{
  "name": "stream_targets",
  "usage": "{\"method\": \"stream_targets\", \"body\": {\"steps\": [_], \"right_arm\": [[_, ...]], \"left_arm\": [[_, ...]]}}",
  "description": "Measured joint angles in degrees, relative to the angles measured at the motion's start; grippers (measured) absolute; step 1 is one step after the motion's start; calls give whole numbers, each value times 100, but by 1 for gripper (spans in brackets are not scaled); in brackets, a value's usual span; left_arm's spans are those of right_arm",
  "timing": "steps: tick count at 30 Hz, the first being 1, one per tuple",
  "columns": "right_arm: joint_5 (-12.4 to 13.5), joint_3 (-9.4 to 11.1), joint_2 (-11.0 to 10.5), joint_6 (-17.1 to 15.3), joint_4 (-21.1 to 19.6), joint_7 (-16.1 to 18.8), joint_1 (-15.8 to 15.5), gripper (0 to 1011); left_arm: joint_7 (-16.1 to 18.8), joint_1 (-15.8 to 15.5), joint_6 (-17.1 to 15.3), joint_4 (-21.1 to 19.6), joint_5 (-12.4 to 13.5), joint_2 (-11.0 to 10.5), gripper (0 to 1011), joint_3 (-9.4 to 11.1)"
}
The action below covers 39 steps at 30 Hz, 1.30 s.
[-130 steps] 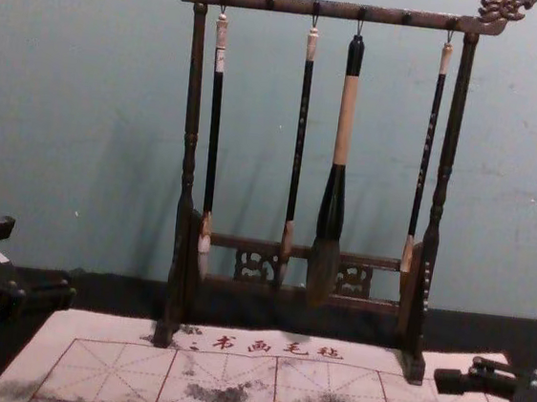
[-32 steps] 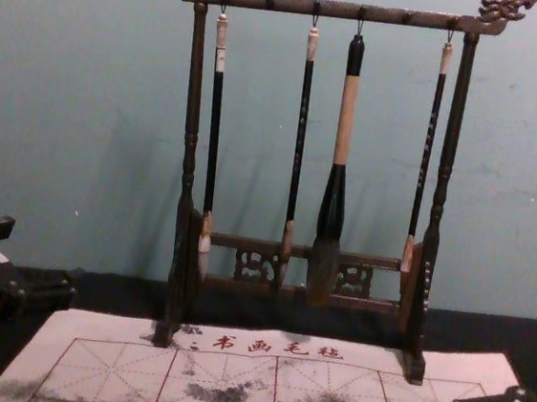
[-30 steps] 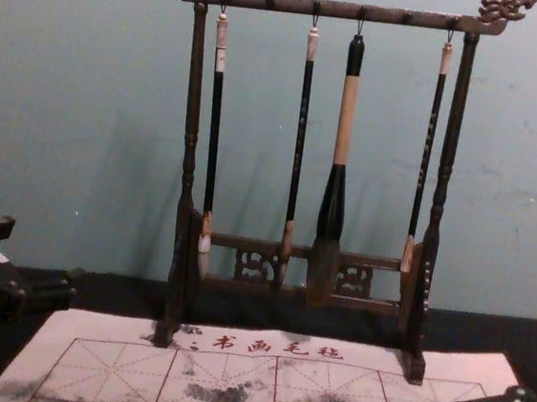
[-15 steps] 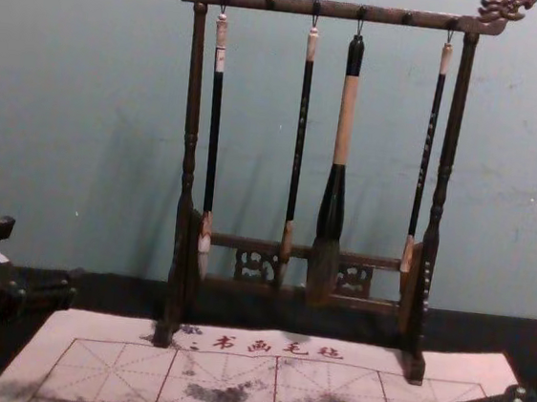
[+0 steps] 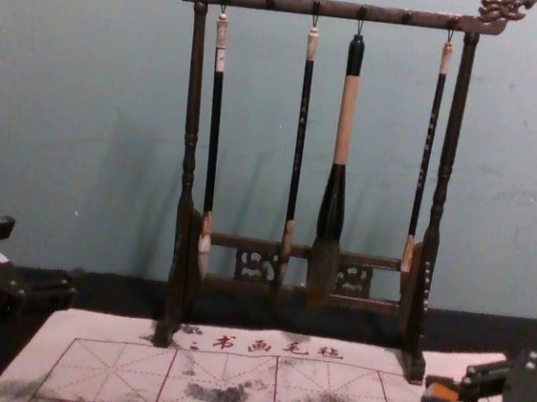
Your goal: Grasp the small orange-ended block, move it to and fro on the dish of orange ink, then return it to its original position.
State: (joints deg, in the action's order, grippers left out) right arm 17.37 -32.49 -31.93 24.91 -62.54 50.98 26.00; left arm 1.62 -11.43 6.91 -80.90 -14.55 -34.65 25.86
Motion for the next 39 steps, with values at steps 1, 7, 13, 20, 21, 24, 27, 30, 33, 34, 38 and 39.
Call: {"method": "stream_targets", "body": {"steps": [1, 7, 13, 20, 21, 24, 27, 30, 33, 34, 38, 39], "right_arm": [[1, 8, -6, 0, -14, -2, 5, 136], [72, 76, -52, -1, -131, 11, 29, 136], [201, 149, -79, -7, -245, 51, 48, 136], [414, 223, -92, -62, -458, 99, 20, 136], [457, 232, -97, -91, -496, 111, 10, 136], [617, 256, -130, -254, -684, 166, -26, 136], [763, 252, -160, -451, -863, 246, -37, 136], [852, 197, -188, -659, -1006, 317, -24, 136], [913, 102, -191, -910, -1089, 378, 33, 136], [943, 35, -182, -1049, -1106, 412, 75, 136], [982, -103, -133, -1291, -1076, 493, 183, 136], [985, -183, -101, -1384, -1028, 547, 242, 136]], "left_arm": [[0, 0, 0, 0, 0, 0, 1001, 0], [0, 0, 0, 0, 0, 0, 1001, 0], [0, 0, 0, 0, 0, 0, 1001, 0], [0, 0, 0, 0, 0, 0, 1001, 0], [0, 0, 0, 0, 0, 0, 1001, 0], [0, 0, 0, 0, 0, 0, 1001, 0], [0, 0, 0, 0, 0, 0, 1002, 0], [0, 0, 0, 0, 0, 0, 1001, 0], [0, 0, 0, 0, 0, 0, 1002, 0], [0, 0, 0, 0, 0, 0, 1002, 0], [0, 0, 0, 0, 0, 0, 1001, 0], [0, 0, 0, 0, 0, 0, 1001, 0]]}}
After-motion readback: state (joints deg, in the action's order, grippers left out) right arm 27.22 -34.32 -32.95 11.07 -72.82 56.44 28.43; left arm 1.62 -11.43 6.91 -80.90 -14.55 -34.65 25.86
